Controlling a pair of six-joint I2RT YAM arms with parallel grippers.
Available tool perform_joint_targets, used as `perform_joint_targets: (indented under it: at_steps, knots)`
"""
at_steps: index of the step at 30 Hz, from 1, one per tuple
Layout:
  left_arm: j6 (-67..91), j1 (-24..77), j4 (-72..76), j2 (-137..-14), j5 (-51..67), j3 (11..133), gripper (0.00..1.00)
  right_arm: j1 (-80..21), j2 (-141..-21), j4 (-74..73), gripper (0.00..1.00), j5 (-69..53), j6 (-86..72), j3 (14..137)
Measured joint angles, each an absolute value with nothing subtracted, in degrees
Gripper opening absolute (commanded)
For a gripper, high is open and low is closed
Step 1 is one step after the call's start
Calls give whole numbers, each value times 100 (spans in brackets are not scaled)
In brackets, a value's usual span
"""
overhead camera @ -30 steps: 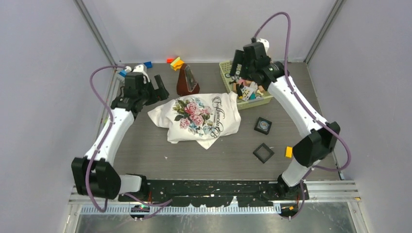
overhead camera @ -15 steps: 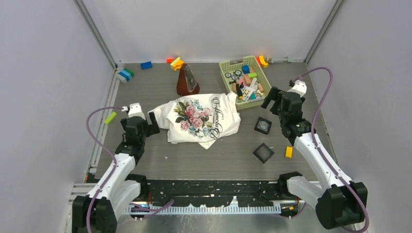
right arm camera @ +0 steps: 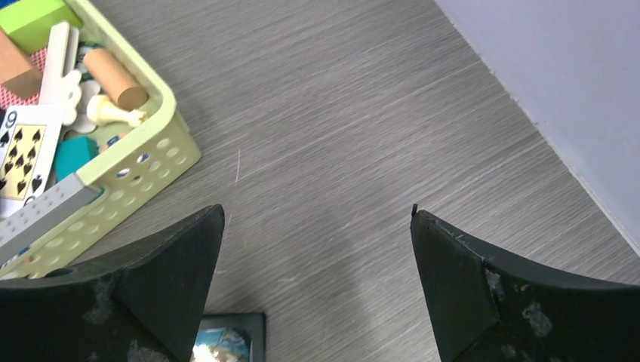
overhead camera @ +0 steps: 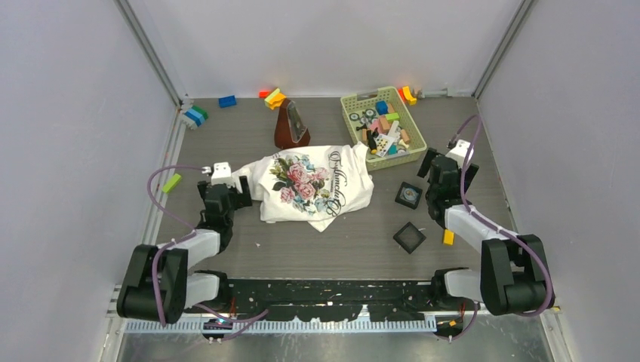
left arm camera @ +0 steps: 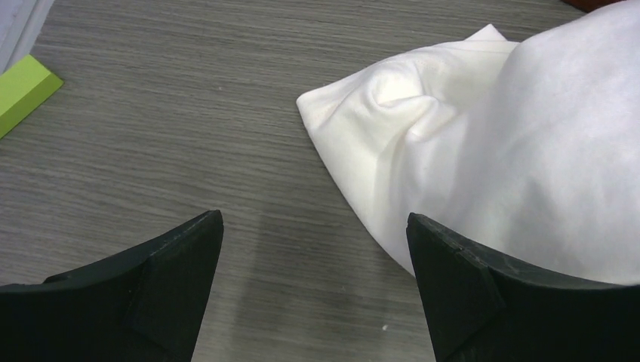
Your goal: Remove the brooch from the garment
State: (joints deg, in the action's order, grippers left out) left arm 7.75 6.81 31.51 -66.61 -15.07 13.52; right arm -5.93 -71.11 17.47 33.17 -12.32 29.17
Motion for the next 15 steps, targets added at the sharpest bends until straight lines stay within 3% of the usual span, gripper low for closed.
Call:
perform_joint_targets:
  at_steps: [8, 15]
  knots:
    - [410, 672, 4123, -7756, -1525, 1627, 90, -576, -7535, 4329, 100, 3055, -615, 1682]
    - [95, 672, 5537, -8947, -1262, 1520, 95, -576, -7310, 4414, 100, 2792, -353, 1688]
